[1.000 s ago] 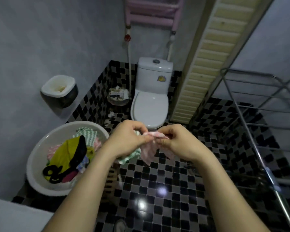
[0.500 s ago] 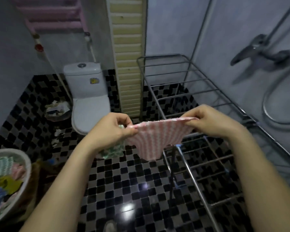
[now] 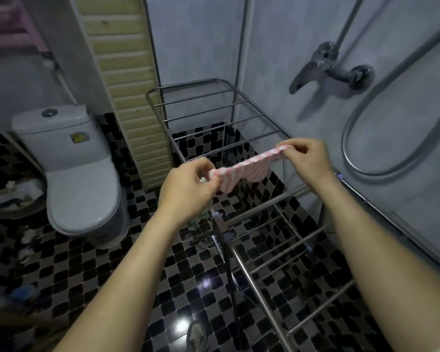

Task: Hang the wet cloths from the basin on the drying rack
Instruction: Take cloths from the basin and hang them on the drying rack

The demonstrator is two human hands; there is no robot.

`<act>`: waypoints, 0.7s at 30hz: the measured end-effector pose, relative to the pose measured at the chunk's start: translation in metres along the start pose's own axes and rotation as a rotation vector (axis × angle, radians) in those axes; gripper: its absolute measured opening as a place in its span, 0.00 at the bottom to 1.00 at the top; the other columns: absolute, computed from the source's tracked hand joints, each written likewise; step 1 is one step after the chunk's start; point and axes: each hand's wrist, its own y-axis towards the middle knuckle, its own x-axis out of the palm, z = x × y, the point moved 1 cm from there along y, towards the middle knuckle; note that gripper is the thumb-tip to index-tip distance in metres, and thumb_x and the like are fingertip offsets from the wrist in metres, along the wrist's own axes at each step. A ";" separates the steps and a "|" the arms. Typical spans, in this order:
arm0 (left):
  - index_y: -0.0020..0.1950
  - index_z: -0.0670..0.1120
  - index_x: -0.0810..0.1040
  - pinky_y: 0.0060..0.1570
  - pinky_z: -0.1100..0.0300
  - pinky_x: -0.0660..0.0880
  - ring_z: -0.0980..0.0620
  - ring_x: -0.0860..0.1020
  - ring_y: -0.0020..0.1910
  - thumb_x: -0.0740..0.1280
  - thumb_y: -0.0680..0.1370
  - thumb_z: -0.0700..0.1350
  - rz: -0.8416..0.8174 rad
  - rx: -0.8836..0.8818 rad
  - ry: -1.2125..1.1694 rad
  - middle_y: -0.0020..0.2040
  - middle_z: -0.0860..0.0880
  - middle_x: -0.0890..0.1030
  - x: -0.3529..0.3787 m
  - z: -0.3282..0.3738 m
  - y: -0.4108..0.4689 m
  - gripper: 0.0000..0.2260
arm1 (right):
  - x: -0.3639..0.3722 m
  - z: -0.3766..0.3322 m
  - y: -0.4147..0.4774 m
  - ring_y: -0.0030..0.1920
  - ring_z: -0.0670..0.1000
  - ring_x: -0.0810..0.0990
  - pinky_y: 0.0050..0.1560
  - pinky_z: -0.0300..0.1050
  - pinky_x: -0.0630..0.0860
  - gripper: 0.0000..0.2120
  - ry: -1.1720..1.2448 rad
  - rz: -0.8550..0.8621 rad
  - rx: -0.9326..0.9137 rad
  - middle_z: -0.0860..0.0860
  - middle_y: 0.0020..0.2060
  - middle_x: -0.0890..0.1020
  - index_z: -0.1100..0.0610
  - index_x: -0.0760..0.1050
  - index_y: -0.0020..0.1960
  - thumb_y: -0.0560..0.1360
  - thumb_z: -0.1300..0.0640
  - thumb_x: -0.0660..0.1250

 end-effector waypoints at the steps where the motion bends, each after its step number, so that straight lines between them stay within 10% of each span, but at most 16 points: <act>1: 0.42 0.55 0.77 0.34 0.58 0.76 0.57 0.78 0.37 0.67 0.77 0.51 -0.036 0.022 0.035 0.37 0.57 0.79 0.007 -0.002 0.005 0.04 | 0.001 0.010 0.004 0.40 0.48 0.81 0.45 0.42 0.76 0.10 -0.015 0.005 0.022 0.55 0.41 0.85 0.54 0.83 0.46 0.73 0.66 0.66; 9: 0.52 0.54 0.80 0.45 0.57 0.79 0.53 0.81 0.43 0.64 0.78 0.53 -0.499 0.102 0.419 0.44 0.54 0.83 0.112 -0.034 -0.034 0.08 | 0.023 0.129 -0.037 0.43 0.54 0.83 0.49 0.48 0.77 0.18 -0.253 -0.217 0.306 0.52 0.35 0.85 0.48 0.80 0.28 0.70 0.66 0.64; 14: 0.54 0.56 0.81 0.35 0.63 0.75 0.60 0.78 0.34 0.62 0.78 0.57 -0.582 -0.065 0.341 0.37 0.57 0.81 0.130 -0.041 -0.046 0.11 | 0.025 0.147 -0.047 0.47 0.55 0.80 0.51 0.47 0.75 0.06 -0.295 -0.246 0.315 0.52 0.42 0.82 0.59 0.83 0.42 0.71 0.65 0.67; 21: 0.55 0.58 0.80 0.30 0.63 0.75 0.60 0.78 0.31 0.64 0.78 0.58 -0.318 -0.236 0.469 0.39 0.58 0.81 0.129 -0.056 -0.014 0.10 | 0.041 0.145 -0.034 0.63 0.53 0.70 0.63 0.45 0.68 0.16 -0.456 -0.254 0.105 0.52 0.61 0.74 0.53 0.77 0.65 0.77 0.57 0.66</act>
